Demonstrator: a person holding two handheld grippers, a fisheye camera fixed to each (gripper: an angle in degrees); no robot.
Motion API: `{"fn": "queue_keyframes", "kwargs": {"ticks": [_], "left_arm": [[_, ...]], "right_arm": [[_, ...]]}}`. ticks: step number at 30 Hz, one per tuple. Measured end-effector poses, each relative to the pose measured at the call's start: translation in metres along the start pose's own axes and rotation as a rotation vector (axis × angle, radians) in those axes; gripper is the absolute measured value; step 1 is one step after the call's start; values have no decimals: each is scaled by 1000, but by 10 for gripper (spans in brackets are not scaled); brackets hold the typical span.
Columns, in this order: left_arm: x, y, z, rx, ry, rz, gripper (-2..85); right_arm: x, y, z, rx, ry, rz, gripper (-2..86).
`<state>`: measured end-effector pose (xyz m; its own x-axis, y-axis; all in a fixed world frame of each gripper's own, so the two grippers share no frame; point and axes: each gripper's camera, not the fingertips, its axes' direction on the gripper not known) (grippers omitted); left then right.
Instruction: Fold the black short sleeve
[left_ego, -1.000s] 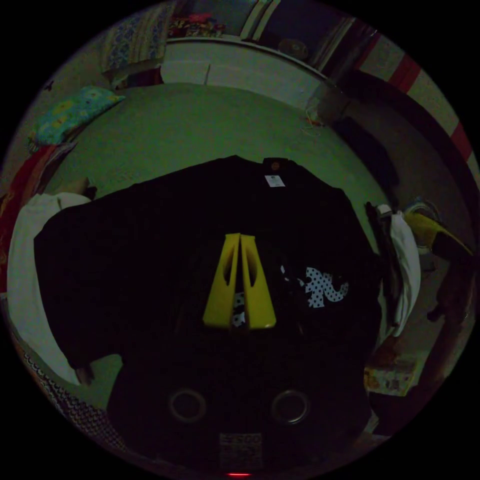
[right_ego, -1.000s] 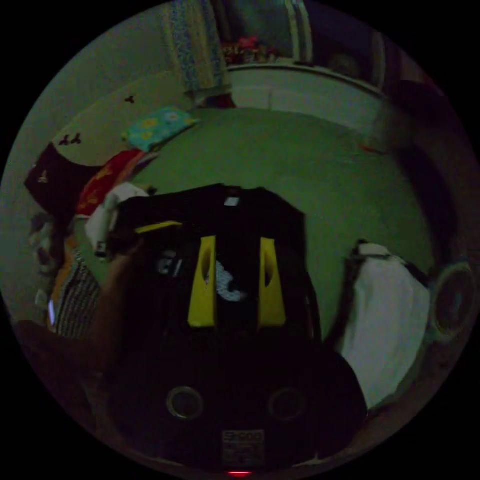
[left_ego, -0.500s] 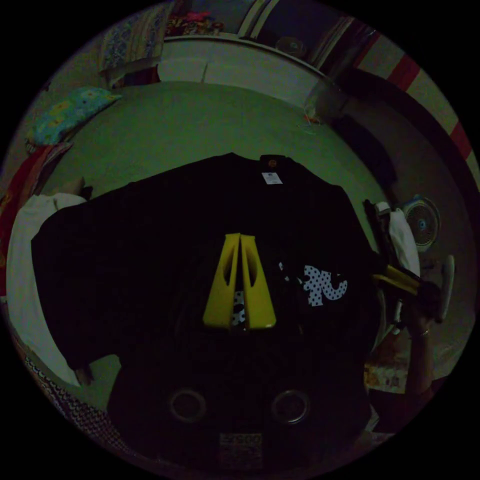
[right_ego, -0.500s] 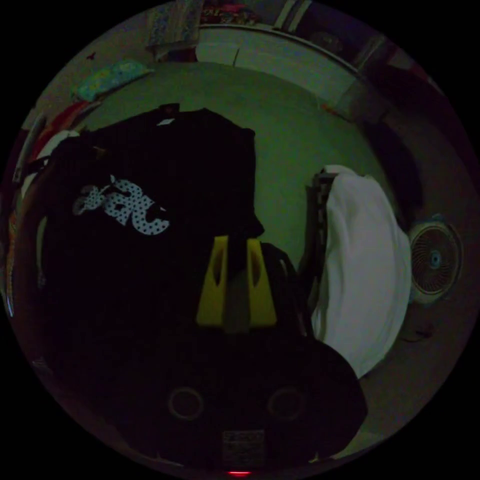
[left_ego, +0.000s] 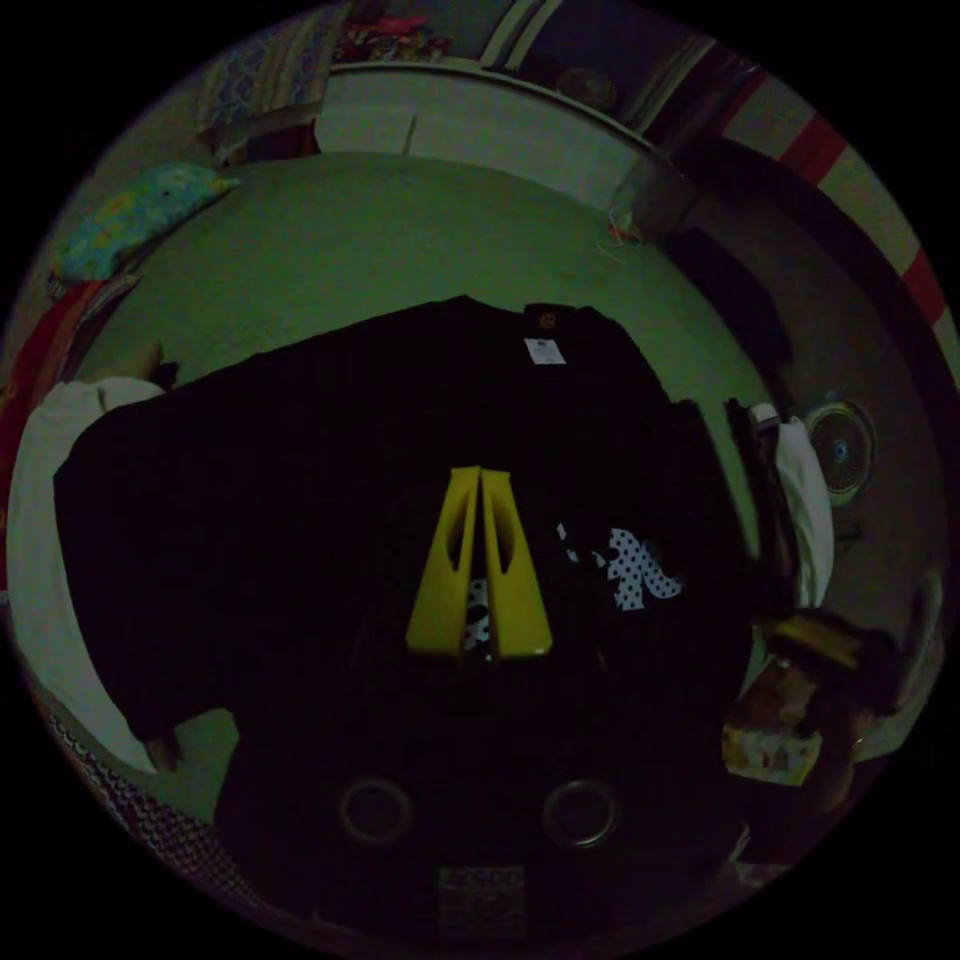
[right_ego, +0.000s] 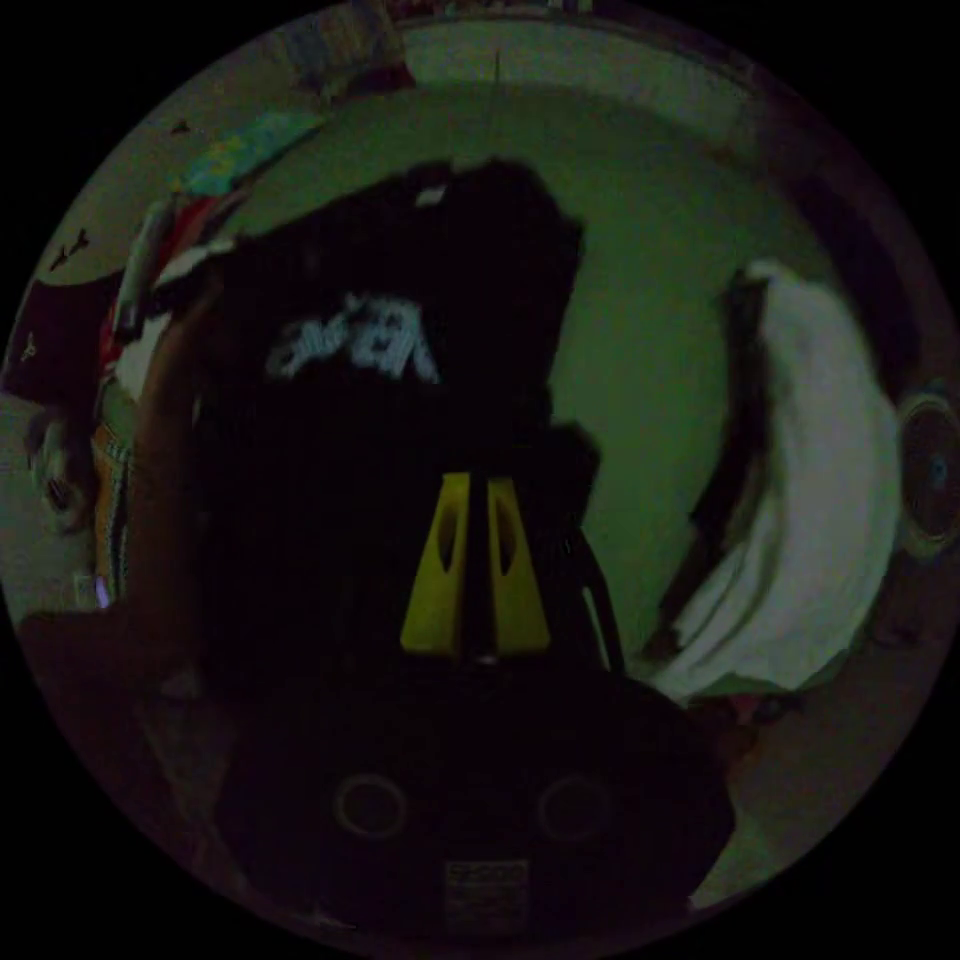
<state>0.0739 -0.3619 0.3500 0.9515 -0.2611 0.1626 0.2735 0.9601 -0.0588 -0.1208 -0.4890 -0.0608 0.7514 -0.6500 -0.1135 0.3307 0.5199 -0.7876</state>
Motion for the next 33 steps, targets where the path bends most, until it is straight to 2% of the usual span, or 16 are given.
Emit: {"fn": "queue_keyframes", "kwargs": {"ticks": [3, 8, 9, 12, 15, 17, 19, 21, 23, 26, 28, 31, 33], "left_arm": [[0, 1, 0, -2, 11, -5, -5], [2, 2, 1, -7, 19, -5, -5], [3, 3, 2, -11, 14, -2, -5], [5, 5, 2, -15, -3, 3, -5], [4, 6, 1, -11, 7, -11, -5], [4, 7, 1, -12, 19, -13, -5], [5, 8, 1, -16, 19, -8, -4], [7, 9, 1, -23, 14, 2, -4], [8, 10, 1, -28, 16, 3, -4], [12, 12, 1, -29, 38, 10, -5], [15, 14, 1, -42, 18, 26, -5], [15, 18, 0, -47, 9, 24, -5], [13, 20, -2, -39, 29, 15, -5]], "right_arm": [[-10, 4, -7, -17, -47, -103, 33], [-46, -21, -66, 336, 74, -353, 59], [-50, -27, -67, 355, 109, -371, 66], [-66, -66, -50, 362, 246, -449, 96], [-65, -106, -5, 279, 441, -452, 106], [-51, -129, 25, 201, 594, -429, 47], [-39, -136, 15, 254, 659, -372, -1], [-22, -138, -25, 383, 501, -283, -10], [10, -145, -77, 490, 167, -153, -11], [47, -168, -105, 531, -169, -24, -2], [52, -187, -99, 470, -244, -58, 18], [46, -211, -70, 257, -272, -129, 73], [50, -210, -67, 291, -231, -124, 104]]}}
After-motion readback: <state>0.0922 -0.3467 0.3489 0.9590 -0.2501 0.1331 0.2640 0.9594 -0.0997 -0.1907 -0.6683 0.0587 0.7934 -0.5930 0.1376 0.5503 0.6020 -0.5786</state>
